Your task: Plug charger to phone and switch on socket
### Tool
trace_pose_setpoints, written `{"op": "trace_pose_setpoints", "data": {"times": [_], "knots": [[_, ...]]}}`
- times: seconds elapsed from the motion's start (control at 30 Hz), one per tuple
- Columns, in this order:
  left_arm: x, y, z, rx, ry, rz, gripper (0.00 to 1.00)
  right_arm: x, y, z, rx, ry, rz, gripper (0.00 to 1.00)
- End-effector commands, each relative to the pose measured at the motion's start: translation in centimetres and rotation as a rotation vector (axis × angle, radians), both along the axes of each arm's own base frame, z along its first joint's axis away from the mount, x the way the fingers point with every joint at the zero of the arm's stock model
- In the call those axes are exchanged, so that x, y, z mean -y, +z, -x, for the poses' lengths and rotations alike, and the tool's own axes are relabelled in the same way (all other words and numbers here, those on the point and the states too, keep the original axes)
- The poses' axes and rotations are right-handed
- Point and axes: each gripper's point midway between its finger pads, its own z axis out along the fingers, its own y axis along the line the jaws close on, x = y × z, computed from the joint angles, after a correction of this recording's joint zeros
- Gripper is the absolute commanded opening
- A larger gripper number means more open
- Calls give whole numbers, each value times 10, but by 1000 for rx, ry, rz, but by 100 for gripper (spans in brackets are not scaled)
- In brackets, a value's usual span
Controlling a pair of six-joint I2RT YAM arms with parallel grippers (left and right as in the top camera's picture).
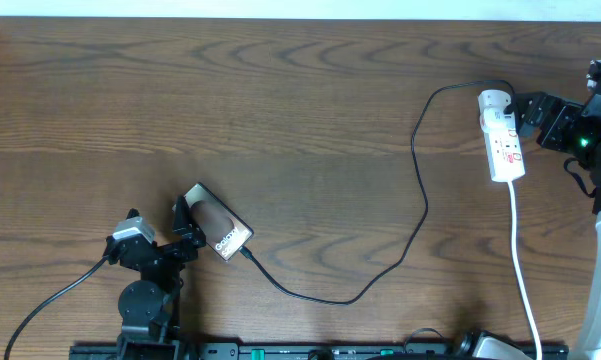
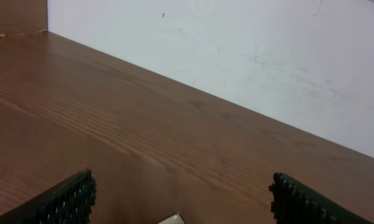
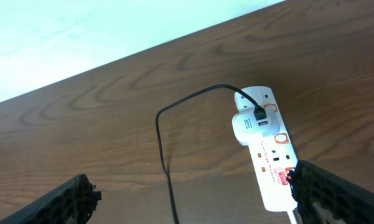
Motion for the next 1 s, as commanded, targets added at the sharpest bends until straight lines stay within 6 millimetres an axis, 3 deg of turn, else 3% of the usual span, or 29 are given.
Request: {"op": "trace_pose_setpoints", "data": {"times": [0.0,0.1,0.23,0.33,0.47,0.6,0.67,0.83,0.97], "knots": [[-2,-18,1,-57,6,-25,88,4,-1,0,-10,-26,20,99],[-2,-18,1,-57,5,-25,88,10,7,8,-4,-79,78,99],[-2,-18,1,-57,6,-25,88,-4,25,21,96,-105,184,99],[-2,-18,1,-57,6,-25,88,-31,38,24,273,-48,301,99],[-2,-18,1,-57,6,-25,88,-82,42,45,562,101,441,99],[-2,-18,1,-57,5,-25,88,-110,22,68,695,161,435,99],[-2,-18,1,-57,5,-25,88,-118,2,78,715,182,427,99],[-2,-18,1,-57,6,-25,88,-119,-58,103,703,188,425,99],[-2,-18,1,-57,5,-25,88,-117,-92,120,687,185,426,99]]}}
